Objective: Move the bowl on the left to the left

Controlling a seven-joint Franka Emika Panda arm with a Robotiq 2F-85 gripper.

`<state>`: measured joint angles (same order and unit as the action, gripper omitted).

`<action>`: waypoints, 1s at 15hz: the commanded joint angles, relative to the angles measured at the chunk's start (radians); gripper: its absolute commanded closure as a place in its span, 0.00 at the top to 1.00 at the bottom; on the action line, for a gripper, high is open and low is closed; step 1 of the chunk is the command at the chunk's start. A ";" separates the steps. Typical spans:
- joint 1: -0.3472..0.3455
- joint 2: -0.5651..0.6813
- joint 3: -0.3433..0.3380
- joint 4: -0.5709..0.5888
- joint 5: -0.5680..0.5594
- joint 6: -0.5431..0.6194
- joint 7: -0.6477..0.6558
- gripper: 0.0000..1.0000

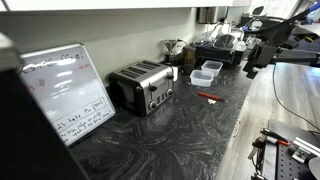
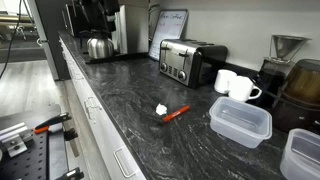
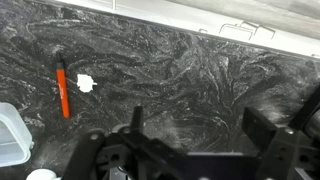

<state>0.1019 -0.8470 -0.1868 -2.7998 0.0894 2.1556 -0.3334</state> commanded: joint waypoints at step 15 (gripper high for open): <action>-0.023 0.262 -0.073 0.212 -0.156 0.058 -0.203 1.00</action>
<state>0.0929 -0.7453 -0.2295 -2.7001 -0.0112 2.1689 -0.4267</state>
